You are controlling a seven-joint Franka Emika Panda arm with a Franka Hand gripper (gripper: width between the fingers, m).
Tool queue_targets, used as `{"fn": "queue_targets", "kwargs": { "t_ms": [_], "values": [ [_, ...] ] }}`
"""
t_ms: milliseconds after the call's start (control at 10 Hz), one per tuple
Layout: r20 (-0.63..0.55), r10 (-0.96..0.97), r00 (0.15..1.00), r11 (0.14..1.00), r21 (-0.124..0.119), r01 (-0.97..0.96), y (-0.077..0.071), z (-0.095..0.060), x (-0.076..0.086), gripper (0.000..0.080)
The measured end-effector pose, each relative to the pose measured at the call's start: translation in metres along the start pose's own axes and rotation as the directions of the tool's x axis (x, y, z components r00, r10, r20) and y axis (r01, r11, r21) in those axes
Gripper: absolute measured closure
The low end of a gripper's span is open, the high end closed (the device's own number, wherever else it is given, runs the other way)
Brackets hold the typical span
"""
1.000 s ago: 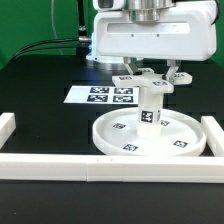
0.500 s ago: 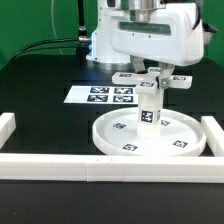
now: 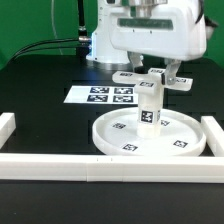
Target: Assemble round table
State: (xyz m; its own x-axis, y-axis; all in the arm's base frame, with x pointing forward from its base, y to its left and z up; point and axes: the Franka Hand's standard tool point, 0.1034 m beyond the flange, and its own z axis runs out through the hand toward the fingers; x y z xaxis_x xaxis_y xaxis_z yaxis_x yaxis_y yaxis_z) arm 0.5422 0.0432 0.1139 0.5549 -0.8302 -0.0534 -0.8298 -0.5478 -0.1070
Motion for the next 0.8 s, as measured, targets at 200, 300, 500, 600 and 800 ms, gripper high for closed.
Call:
{"fn": "queue_targets", "kwargs": {
  "t_ms": [200, 300, 500, 600, 800],
  "values": [
    [0.003, -0.019, 1.000, 1.000, 0.006, 0.019, -0.0013, -0.0042, -0.0010, 0.0151],
    [0.004, -0.045, 0.999, 0.999, 0.004, 0.045, -0.0008, -0.0029, -0.0014, 0.0151],
    [0.005, -0.113, 0.994, 0.994, 0.004, 0.113, -0.0009, -0.0025, -0.0017, 0.0151],
    [0.000, -0.311, 0.951, 0.951, -0.003, 0.311, -0.0008, -0.0016, -0.0023, 0.0151],
    [0.000, -0.607, 0.795, 0.795, -0.001, 0.607, -0.0061, -0.0052, -0.0020, 0.0151]
  ]
}}
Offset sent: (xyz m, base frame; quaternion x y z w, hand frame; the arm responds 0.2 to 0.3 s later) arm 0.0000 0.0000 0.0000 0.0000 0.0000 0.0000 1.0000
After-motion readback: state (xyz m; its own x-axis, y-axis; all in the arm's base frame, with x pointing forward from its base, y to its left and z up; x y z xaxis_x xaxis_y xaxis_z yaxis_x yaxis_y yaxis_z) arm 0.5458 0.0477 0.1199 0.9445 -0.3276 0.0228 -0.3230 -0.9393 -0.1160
